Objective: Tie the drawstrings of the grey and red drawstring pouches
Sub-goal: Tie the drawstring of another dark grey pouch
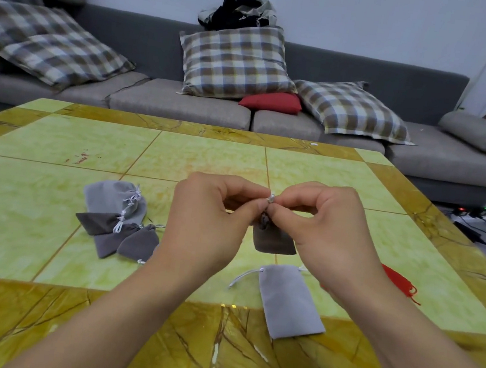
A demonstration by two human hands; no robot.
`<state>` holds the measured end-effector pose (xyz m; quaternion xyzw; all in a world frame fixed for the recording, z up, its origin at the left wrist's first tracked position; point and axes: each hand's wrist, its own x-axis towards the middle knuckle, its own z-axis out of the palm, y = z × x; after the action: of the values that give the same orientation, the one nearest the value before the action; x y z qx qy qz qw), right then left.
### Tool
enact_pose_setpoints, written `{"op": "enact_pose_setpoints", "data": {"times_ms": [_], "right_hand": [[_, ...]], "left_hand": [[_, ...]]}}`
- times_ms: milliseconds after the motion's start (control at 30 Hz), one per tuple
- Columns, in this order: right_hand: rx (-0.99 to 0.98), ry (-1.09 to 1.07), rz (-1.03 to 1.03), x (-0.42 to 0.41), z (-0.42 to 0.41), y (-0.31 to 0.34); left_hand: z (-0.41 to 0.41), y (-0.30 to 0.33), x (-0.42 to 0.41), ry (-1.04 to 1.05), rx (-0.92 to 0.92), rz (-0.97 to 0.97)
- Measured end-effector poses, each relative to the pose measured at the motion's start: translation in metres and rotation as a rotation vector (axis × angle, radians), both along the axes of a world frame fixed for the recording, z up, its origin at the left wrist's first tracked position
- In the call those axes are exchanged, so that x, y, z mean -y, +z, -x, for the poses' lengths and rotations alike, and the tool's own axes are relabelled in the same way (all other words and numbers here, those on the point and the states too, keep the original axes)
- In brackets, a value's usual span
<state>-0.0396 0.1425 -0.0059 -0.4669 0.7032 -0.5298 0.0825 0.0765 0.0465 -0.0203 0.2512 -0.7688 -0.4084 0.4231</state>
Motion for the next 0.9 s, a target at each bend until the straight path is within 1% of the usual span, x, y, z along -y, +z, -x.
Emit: {"op": "enact_pose_setpoints", "data": {"times_ms": [67,200,367,467,533,600,700,767,800,900], "right_hand": [[0.013,0.005,0.017,0.0004,0.0027,-0.0001],[0.123,0.022,0.019,0.0023,0.0044,-0.0017],[0.359,0.059,-0.041,0.0044,0.0005,-0.0034],[0.533,0.158,-0.053,0.0046,0.0028,-0.0064],[0.611,0.214,-0.063,0.0038,0.0023,-0.007],[0.599,0.202,-0.064,0.0036,0.0015,-0.0064],[0.423,0.125,-0.064,0.0039,0.002,-0.0038],[0.385,0.121,-0.058,0.003,0.0011,-0.0012],[0.428,0.147,-0.055,0.0026,0.0002,-0.0003],[0.65,0.266,-0.025,0.0018,-0.0011,-0.0007]], "left_hand": [[-0.0004,0.0001,0.0015,-0.05,-0.032,-0.087],[0.0001,0.0014,0.0033,-0.132,-0.09,-0.194],[0.0021,-0.0003,0.004,-0.177,-0.143,-0.271],[0.0019,0.0009,0.0046,-0.221,-0.177,-0.379],[0.0021,0.0011,0.0066,-0.239,-0.195,-0.416],[0.0019,-0.0001,0.0097,-0.243,-0.204,-0.418],[0.0008,-0.0009,0.0104,-0.249,-0.216,-0.416],[0.0012,-0.0007,0.0096,-0.243,-0.224,-0.385],[0.0019,-0.0003,0.0092,-0.24,-0.23,-0.361],[0.0019,0.0023,0.0083,-0.237,-0.25,-0.312]]}}
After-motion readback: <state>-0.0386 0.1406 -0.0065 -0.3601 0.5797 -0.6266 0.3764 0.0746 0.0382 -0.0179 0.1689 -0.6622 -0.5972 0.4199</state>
